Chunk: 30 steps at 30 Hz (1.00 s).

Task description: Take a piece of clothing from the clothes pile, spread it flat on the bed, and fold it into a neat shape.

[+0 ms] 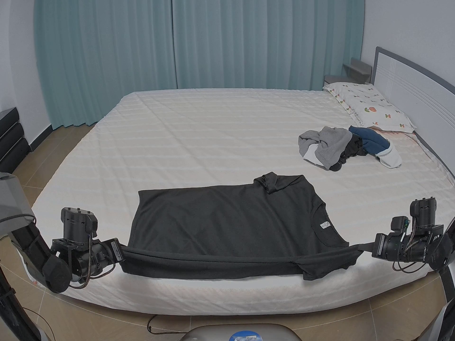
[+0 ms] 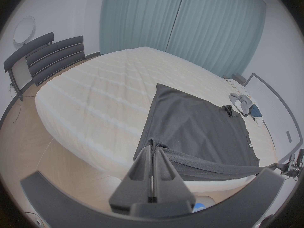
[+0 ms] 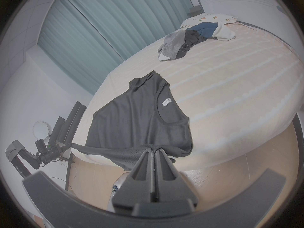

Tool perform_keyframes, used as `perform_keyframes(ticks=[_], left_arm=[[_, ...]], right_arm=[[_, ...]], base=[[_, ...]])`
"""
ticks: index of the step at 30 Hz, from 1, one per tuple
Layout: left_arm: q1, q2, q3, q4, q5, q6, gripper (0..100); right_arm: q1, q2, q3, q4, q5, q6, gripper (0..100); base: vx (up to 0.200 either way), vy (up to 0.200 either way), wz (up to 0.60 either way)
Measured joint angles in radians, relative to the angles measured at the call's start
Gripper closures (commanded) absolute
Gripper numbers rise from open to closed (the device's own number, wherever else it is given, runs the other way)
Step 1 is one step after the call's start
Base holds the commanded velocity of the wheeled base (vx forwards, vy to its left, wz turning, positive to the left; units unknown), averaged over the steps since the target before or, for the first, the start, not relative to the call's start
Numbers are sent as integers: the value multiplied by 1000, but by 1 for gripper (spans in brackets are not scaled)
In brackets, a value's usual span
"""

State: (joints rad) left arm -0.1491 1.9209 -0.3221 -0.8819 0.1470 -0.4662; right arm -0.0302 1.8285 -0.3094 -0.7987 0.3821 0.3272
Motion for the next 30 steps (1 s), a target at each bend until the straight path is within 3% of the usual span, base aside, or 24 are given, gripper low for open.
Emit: perform_keyframes(ticks=[13, 30], left_arm=[[1, -24, 18, 33, 0, 0, 100], [18, 198, -223, 37, 1, -13, 100]], right_arm=[[10, -40, 26, -3, 1, 1, 100], [21, 157, -186, -1, 1, 18, 100]], base=[[0, 0, 0], [0, 0, 0]])
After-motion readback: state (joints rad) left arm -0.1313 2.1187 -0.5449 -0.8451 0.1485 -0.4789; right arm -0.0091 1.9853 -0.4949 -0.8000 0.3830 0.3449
